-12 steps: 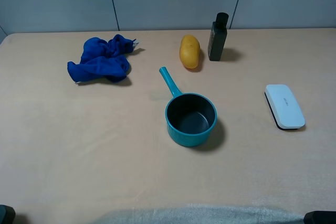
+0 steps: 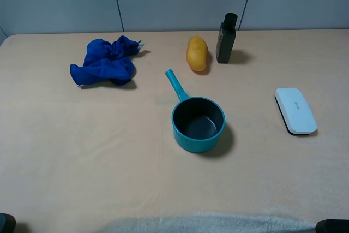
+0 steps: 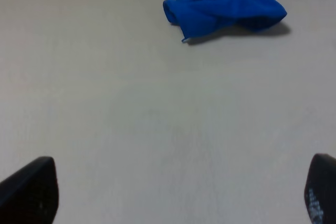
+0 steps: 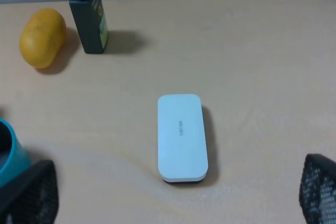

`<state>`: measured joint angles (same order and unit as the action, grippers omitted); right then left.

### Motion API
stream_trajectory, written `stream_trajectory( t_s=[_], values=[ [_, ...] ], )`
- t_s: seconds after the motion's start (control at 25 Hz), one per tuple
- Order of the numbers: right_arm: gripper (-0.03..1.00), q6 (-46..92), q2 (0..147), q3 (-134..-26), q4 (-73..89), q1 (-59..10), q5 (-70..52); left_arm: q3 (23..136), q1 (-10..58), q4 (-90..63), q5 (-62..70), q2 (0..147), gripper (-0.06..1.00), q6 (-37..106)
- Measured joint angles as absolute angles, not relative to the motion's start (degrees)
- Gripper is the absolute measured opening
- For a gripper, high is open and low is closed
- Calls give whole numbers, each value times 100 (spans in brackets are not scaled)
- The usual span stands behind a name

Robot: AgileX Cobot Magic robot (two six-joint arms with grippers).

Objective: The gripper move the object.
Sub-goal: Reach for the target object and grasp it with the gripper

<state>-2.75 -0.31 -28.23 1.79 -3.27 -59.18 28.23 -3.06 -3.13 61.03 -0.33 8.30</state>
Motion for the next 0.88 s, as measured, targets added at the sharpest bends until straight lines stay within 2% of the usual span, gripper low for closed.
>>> stream_trajectory(
  t_s=[0.4, 0.88],
  values=[
    [69, -275, 290, -3003, 264, -327, -5764, 2823, -306, -313, 6103, -33, 95, 830],
    [69, -181, 2649, -4196, 290, -327, -5360, 2823, -306, -313, 6103, -33, 95, 831]
  ],
)
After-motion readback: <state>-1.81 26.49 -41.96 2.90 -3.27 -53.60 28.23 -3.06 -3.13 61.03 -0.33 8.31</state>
